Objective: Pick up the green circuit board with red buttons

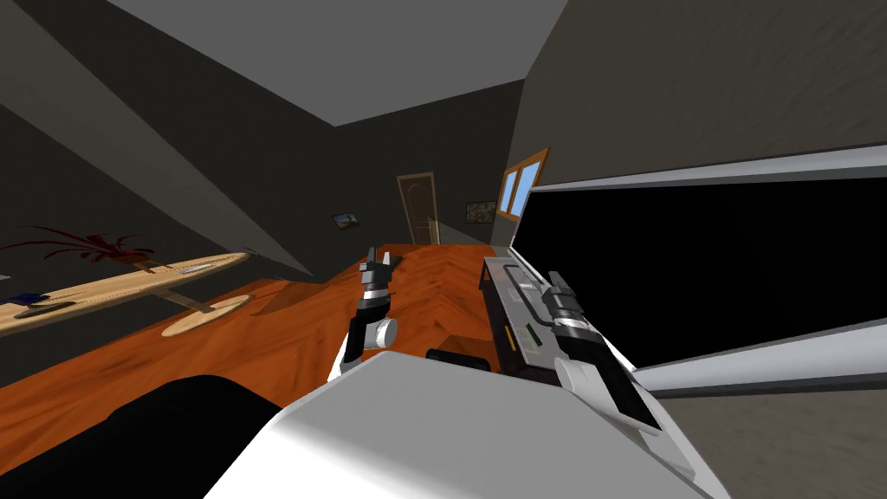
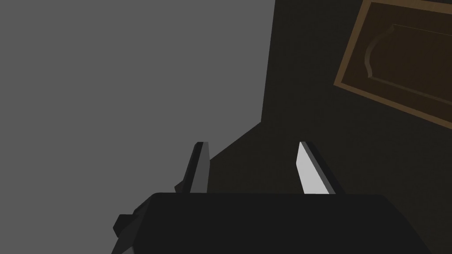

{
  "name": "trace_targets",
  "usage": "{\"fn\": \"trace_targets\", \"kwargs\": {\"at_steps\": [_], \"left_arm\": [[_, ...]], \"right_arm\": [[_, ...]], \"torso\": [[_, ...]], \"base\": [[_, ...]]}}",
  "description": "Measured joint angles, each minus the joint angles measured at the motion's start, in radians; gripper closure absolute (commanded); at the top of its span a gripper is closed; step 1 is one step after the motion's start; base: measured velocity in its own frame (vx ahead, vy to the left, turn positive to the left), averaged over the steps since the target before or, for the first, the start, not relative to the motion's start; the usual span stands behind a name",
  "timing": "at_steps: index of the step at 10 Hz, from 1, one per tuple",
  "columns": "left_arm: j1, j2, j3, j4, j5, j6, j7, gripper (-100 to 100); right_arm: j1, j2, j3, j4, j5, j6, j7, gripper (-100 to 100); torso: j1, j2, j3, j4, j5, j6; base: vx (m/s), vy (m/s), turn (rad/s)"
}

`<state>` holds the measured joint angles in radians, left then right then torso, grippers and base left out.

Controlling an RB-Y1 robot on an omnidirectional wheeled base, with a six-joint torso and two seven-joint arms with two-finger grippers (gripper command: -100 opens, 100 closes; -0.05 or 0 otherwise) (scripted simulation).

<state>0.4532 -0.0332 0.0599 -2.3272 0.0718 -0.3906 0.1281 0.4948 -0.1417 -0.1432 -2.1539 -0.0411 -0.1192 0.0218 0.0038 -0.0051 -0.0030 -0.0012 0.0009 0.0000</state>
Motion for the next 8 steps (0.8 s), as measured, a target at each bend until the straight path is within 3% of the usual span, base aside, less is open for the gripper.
{"fn": "trace_targets", "kwargs": {"at_steps": [8], "left_arm": [[0.0,0.0,0.0,0.0,0.0,0.0,0.0,0]], "right_arm": [[-0.036,-0.016,-0.071,0.144,-0.042,0.163,-0.077,-100]], "torso": [[-0.001,0.0,0.0,0.0,0.0,0.0]], "base": [[0.078,0.062,-0.03]]}}
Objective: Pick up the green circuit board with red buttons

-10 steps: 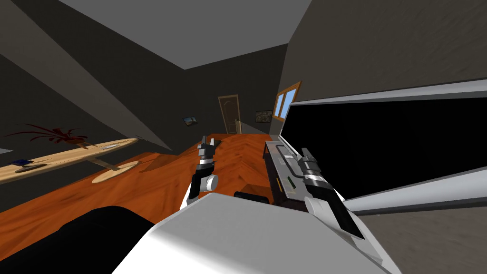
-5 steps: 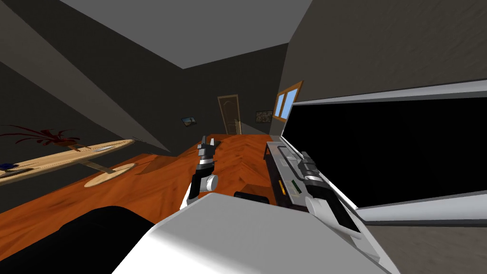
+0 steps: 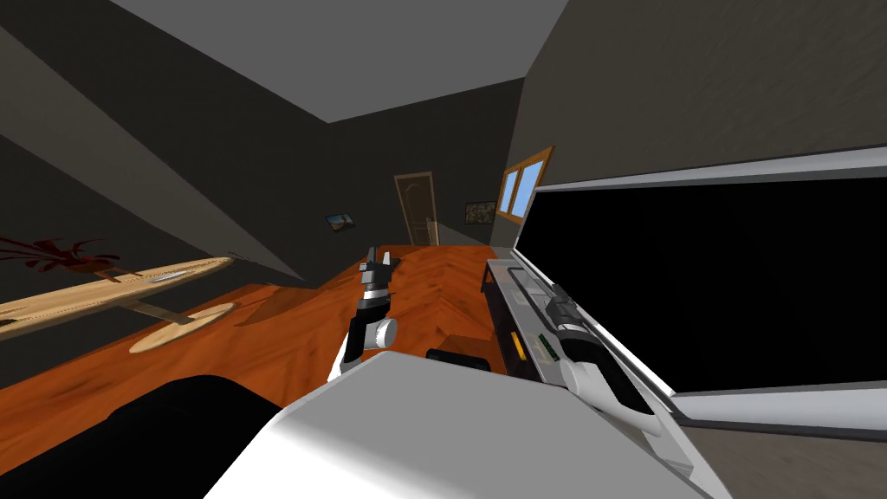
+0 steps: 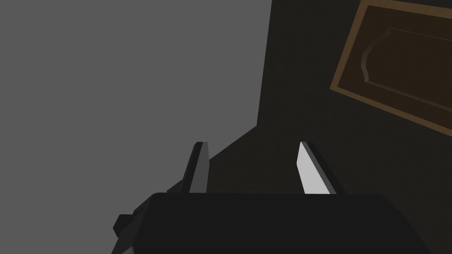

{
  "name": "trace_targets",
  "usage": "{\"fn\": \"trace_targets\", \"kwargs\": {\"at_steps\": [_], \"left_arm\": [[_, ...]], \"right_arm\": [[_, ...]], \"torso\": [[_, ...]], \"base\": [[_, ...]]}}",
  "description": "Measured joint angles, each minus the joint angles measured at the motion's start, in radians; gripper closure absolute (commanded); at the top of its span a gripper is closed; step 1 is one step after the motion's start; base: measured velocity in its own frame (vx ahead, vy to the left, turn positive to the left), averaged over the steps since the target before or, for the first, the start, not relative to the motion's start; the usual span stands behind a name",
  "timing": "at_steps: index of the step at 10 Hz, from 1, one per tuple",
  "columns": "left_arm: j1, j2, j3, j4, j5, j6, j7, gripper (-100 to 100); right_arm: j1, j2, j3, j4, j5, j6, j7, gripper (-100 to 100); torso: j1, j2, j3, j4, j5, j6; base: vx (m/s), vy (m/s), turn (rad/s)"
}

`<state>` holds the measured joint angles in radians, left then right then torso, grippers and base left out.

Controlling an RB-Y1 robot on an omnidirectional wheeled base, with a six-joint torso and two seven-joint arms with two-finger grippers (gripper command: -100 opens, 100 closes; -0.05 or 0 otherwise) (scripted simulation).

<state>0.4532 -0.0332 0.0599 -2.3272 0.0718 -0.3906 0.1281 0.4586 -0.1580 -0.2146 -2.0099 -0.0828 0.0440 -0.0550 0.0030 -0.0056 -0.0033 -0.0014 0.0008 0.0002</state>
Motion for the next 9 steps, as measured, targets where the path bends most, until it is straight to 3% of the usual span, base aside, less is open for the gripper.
{"fn": "trace_targets", "kwargs": {"at_steps": [4,9], "left_arm": [[0.0,0.0,0.0,0.0,0.0,0.0,0.0,0],[0.0,0.0,0.0,0.0,0.0,0.0,0.0,0]], "right_arm": [[-0.035,0.003,-0.033,0.073,-0.016,0.105,-0.037,-100],[-0.043,-0.004,-0.067,0.15,-0.047,0.223,-0.093,-100]], "torso": [[0.0,0.0,0.0,0.0,0.0,0.0],[-0.002,0.001,0.0,0.0,0.0,0.0]], "base": [[0.077,0.057,-0.041],[0.078,0.032,-0.058]]}}
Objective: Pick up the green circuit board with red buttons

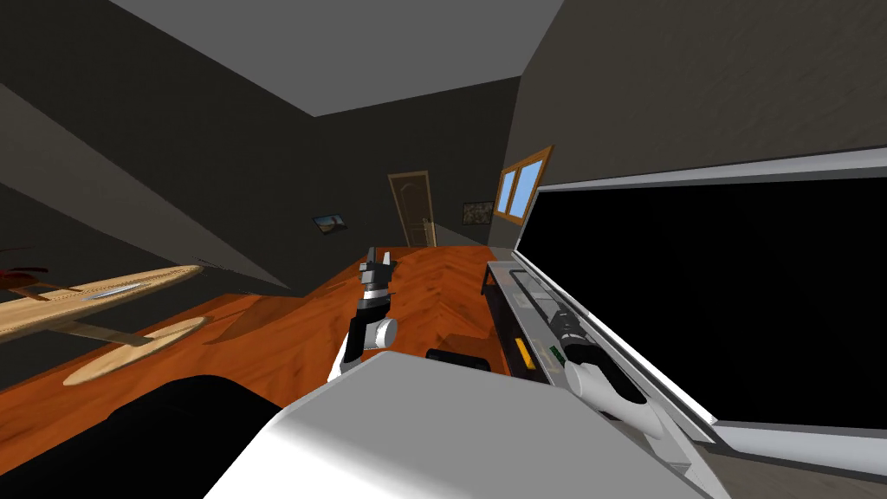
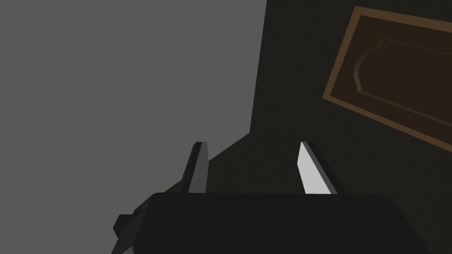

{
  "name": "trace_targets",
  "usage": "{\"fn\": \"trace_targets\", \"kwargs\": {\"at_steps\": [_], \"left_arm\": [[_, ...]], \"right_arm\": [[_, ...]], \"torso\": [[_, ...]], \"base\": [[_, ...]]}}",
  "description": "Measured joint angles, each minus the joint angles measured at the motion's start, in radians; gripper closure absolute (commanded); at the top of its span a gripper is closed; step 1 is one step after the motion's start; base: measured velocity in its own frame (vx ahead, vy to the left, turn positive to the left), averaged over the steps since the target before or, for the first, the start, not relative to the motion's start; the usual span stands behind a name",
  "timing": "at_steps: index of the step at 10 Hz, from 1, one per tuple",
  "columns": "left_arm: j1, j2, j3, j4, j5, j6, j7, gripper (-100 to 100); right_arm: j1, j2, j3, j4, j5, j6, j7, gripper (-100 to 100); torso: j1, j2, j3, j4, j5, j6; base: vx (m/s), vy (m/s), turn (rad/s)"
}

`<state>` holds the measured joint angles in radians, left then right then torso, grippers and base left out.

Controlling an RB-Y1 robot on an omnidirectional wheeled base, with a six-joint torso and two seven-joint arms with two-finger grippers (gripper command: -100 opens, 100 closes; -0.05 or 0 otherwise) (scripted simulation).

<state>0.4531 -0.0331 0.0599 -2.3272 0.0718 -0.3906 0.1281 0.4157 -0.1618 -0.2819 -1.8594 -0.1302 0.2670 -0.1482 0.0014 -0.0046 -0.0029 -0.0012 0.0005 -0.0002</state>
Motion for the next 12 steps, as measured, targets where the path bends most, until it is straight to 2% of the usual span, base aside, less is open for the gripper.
{"fn": "trace_targets", "kwargs": {"at_steps": [1,2,5,8,9,11,12], "left_arm": [[0.0,0.0,0.0,0.0,0.0,0.0,0.0,0],[0.0,0.0,0.0,0.0,0.0,0.0,0.0,0],[0.0,0.0,0.0,0.0,0.0,0.0,0.0,0],[0.0,0.0,0.0,0.0,0.0,0.0,0.0,0],[0.0,0.0,0.0,0.0,0.0,0.0,0.0,0],[0.0,0.0,0.0,0.0,0.0,0.0,0.0,0],[0.0,0.0,0.0,0.0,0.0,0.0,0.0,0]], "right_arm": [[-0.018,0.003,-0.012,0.008,-0.003,0.043,-0.012,-100],[-0.019,0.006,-0.015,0.022,-0.005,0.07,-0.02,-100],[-0.051,-0.008,-0.038,0.105,-0.03,0.146,-0.059,-100],[-0.064,-0.011,-0.055,0.138,-0.046,0.239,-0.092,-100],[-0.081,-0.017,-0.063,0.158,-0.054,0.277,-0.107,-100],[-0.093,-0.02,-0.07,0.213,-0.067,0.32,-0.127,-100],[-0.098,-0.022,-0.074,0.223,-0.071,0.346,-0.136,-100]], "torso": [[0.0,-0.001,0.0,0.0,0.0,0.0],[0.0,-0.001,0.0,0.0,0.0,0.0],[-0.002,0.0,0.0,0.0,0.0,0.0],[-0.002,0.0,0.0,0.0,0.0,0.0],[-0.003,0.0,0.0,0.0,-0.001,0.0],[-0.003,0.0,0.0,0.0,-0.001,0.001],[-0.003,0.001,0.0,0.0,-0.001,0.0]], "base": [[0.076,0.029,-0.035],[0.074,0.021,-0.076],[0.066,0.011,-0.066],[0.069,0.001,-0.083],[0.059,-0.009,-0.044],[0.064,-0.002,-0.081],[0.066,-0.014,-0.101]]}}
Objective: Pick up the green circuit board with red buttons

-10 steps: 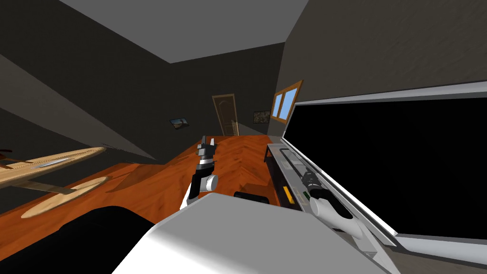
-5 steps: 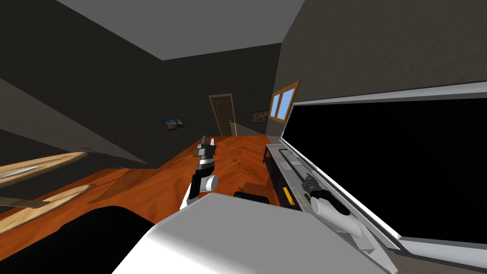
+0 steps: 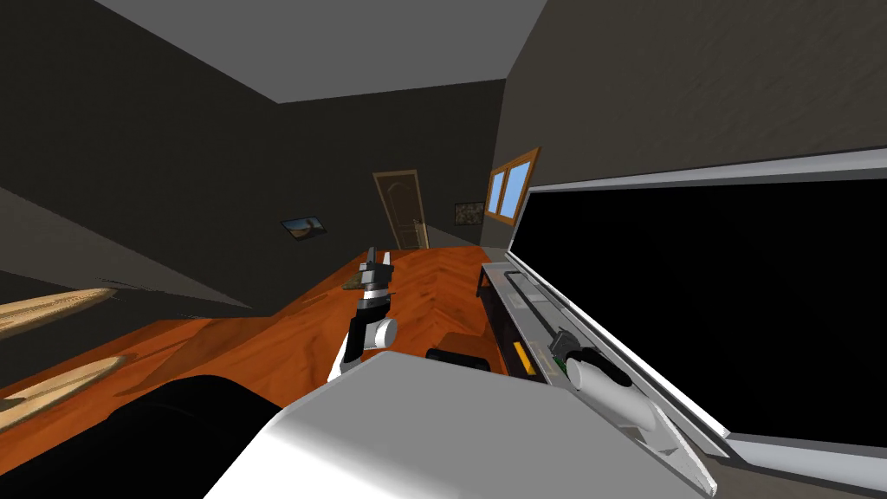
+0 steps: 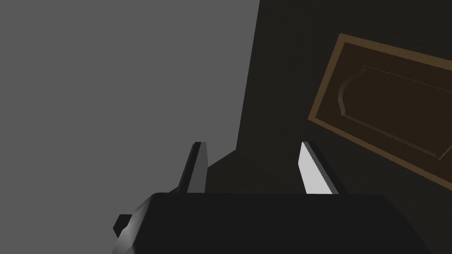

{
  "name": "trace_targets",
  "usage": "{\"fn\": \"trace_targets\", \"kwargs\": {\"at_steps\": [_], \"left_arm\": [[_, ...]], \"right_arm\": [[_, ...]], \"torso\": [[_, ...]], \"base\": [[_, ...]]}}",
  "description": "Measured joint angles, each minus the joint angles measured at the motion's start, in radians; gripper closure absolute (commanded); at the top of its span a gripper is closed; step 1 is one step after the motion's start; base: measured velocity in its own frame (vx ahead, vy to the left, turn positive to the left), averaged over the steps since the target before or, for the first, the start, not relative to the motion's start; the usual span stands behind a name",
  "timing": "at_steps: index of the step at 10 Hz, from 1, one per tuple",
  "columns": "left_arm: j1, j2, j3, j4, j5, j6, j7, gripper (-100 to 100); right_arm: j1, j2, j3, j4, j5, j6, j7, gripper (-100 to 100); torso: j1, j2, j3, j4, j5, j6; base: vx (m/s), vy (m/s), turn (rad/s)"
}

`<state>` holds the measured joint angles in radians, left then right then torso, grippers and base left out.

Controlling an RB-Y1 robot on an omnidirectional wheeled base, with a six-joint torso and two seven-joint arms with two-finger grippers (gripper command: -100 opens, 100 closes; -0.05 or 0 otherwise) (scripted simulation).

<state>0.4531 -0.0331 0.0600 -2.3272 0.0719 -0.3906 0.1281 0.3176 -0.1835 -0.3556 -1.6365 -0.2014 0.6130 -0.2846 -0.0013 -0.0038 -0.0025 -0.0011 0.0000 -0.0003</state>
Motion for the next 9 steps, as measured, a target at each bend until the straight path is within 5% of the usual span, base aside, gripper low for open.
{"fn": "trace_targets", "kwargs": {"at_steps": [9], "left_arm": [[0.0,0.0,0.0,0.0,0.0,0.0,0.0,0]], "right_arm": [[-0.082,-0.023,-0.035,0.152,-0.048,0.253,-0.101,-100]], "torso": [[-0.003,0.001,0.0,0.0,-0.001,0.0]], "base": [[0.055,-0.026,-0.076]]}}
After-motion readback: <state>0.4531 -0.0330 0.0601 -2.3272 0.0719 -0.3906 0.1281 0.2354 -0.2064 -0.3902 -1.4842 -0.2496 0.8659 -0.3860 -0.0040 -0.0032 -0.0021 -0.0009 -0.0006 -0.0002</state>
